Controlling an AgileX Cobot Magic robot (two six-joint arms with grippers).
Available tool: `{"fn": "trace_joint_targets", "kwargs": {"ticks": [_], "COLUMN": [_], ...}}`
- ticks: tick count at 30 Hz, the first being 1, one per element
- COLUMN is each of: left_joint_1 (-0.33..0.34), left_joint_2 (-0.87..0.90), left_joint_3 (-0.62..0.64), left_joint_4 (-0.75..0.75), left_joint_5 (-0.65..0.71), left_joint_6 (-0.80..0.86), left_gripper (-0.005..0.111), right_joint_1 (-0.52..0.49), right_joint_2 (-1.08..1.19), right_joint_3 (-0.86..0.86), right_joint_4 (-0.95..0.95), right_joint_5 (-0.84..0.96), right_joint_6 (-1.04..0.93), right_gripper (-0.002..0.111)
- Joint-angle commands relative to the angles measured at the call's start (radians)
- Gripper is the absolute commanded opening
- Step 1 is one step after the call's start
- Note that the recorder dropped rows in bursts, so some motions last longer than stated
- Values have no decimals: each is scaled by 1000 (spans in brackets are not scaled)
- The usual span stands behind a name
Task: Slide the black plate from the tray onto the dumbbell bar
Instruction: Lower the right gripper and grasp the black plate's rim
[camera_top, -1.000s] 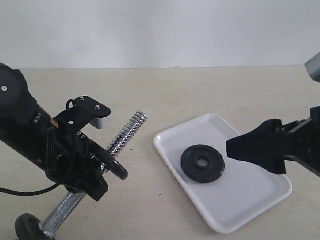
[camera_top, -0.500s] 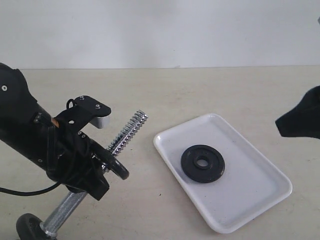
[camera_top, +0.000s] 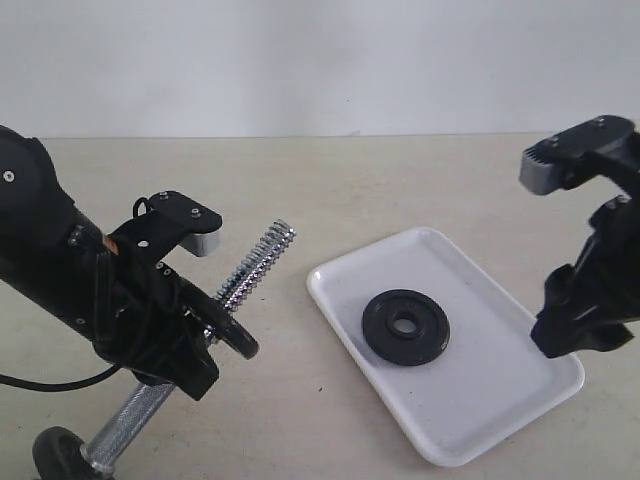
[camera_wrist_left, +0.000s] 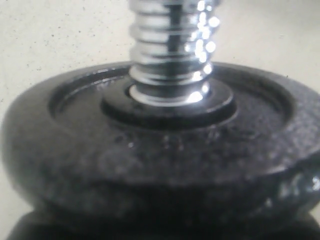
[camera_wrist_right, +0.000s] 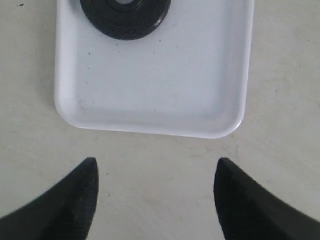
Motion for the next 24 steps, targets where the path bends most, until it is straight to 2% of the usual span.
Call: {"fn": "trace_joint_targets", "kwargs": {"ticks": [1, 5, 7, 8, 9, 13, 19, 24], "left_joint_1": [-4, -4, -4, -4, -4, -4, -4, -4], "left_joint_2": [-45, -45, -45, -45, -45, -45, -45, -45], "left_joint_3": [-23, -23, -23, -23, -23, -23, -23, -23], "left_joint_4": [-71, -71, -71, -71, -71, -71, -83, -87], "left_joint_5": [-57, -69, -69, -69, -69, -72, -74, -74], "left_joint_6": [-3, -3, -3, -3, -3, -3, -3, -3], "left_gripper": [4, 4, 4, 4, 4, 4, 4, 4], "right_joint_1": [64, 105, 117, 120, 124, 126, 126, 126], "right_joint_2": [107, 180, 210, 236, 249, 310, 445, 518], "right_joint_3": [-5, -7, -20, -49, -66, -154, -193, -225], "right_joint_4": [-12, -8, -6, 0, 10, 63, 76, 129], "right_joint_5": [-92, -191, -219, -229, -234, -259, -314, -359], "right_joint_6": [26, 59, 64, 81, 93, 78, 94, 94], "right_gripper": [58, 59, 65, 74, 78, 81, 95, 94]}}
